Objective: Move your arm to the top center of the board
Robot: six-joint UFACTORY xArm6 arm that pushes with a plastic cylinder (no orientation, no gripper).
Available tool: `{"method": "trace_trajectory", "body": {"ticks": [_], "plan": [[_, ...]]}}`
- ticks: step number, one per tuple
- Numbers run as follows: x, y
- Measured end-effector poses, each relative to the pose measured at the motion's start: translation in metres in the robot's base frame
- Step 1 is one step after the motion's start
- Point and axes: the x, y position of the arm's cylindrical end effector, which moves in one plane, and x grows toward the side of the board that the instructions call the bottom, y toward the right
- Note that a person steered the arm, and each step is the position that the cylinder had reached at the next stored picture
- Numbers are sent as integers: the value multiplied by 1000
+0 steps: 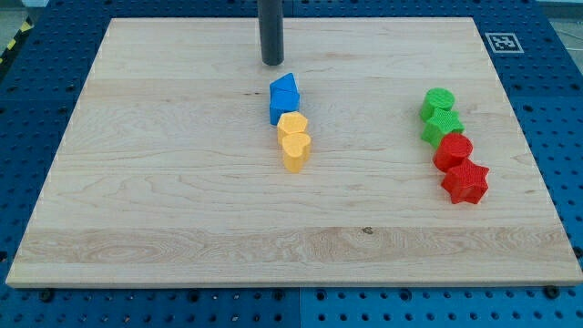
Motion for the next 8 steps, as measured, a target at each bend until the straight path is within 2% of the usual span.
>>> {"method": "trace_trajectory", "body": {"ticks": [5,8], "plan": [[-4,41],[-22,57]]}}
